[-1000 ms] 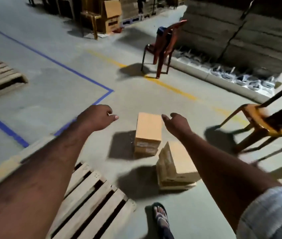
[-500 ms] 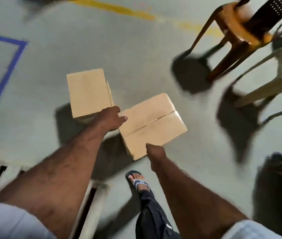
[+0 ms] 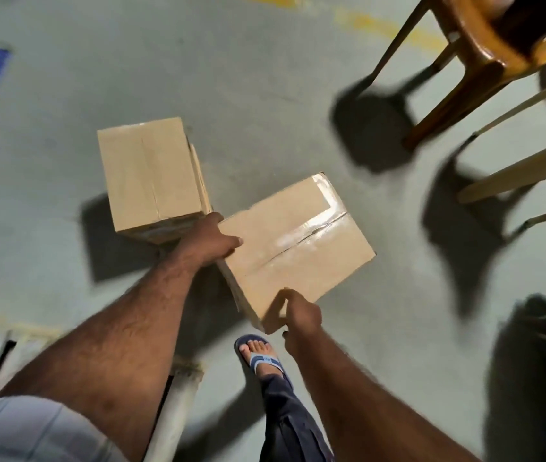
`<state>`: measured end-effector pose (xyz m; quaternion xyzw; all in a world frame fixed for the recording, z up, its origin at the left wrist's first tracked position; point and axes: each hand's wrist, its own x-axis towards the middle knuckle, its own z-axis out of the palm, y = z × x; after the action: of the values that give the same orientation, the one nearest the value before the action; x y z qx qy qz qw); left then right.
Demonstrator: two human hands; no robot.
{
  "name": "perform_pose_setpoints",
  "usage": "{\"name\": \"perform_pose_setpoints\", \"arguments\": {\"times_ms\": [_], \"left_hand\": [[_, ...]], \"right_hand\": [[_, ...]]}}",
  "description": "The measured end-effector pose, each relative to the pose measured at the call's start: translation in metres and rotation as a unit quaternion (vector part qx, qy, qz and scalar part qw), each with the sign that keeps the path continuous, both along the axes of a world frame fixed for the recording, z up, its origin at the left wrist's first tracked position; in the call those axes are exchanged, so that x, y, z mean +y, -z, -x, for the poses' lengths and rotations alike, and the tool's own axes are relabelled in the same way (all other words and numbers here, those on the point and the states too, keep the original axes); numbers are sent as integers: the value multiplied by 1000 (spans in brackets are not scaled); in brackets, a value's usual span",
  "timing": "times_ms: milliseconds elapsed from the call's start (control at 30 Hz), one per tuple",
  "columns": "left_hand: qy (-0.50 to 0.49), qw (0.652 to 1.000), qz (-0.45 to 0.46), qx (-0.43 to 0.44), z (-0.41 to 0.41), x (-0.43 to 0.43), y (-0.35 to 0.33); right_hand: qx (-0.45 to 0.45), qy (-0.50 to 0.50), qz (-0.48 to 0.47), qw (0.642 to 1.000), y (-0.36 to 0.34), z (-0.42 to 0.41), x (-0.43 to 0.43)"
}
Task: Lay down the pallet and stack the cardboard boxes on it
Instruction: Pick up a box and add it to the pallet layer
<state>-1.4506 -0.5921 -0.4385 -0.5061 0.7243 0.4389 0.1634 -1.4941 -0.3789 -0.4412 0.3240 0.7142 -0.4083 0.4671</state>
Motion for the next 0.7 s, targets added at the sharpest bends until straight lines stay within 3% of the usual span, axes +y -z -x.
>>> {"name": "perform_pose_setpoints", "arguments": {"times_ms": [167,300,500,700], "left_hand": [[-29,996,54,66,9,-26,-98],[-70,986,116,101,-13,-52,-196],[-177,958,190,124,-125,-61,-318],[-295,911,238,162,-273,-35,-400]], "right_hand": [[123,22,48,991,-73,30,-32],[179,-8,143,973,-142,43,-72],[256,-160,252,920,-252,-3,-110],[293,-311,288,857,-344,-95,-137]]}}
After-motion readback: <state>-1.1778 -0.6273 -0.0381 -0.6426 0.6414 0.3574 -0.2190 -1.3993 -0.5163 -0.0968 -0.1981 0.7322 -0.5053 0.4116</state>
